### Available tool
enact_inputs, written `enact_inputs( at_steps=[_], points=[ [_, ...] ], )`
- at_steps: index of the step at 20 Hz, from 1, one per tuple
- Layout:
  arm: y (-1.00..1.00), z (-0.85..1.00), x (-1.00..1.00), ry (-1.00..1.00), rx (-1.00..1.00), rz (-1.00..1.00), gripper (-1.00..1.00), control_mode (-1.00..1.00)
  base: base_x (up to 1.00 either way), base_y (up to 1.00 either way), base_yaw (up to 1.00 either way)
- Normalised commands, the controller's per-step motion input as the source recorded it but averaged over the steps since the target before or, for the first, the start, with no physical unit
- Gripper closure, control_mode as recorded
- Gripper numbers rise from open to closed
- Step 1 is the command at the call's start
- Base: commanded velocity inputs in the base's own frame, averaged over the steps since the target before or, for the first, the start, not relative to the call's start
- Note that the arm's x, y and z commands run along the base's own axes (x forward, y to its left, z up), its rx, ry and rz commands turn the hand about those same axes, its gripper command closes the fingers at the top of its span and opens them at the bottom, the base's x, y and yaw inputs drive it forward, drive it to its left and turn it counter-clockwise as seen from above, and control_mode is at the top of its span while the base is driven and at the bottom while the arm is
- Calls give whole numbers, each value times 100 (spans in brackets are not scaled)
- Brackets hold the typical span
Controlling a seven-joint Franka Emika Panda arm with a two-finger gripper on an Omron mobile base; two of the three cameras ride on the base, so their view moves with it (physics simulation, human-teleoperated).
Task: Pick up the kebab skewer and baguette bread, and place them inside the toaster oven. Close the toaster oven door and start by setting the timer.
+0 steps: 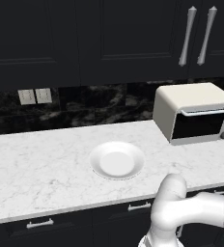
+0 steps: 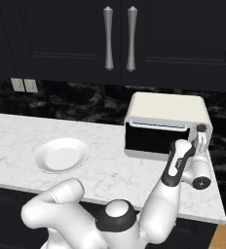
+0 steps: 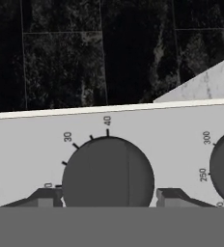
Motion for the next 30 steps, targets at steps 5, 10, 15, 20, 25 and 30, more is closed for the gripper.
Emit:
enact_inputs(
  at_steps=[5, 10, 15, 20, 25, 30],
  points=[
    [0, 0, 6, 4, 24, -2, 100, -100, 0, 0, 0],
    [0, 0, 5, 5, 32, -3, 100, -100, 0, 0, 0],
    [0, -4, 0, 3, 37, -2, 100, -100, 0, 0, 0],
    [0, -5, 0, 1, 42, -2, 100, -100, 0, 0, 0],
    [0, -2, 0, 1, 44, -2, 100, -100, 0, 0, 0],
    [0, 0, 0, 2, 43, -5, 100, -100, 0, 0, 0]
  ],
)
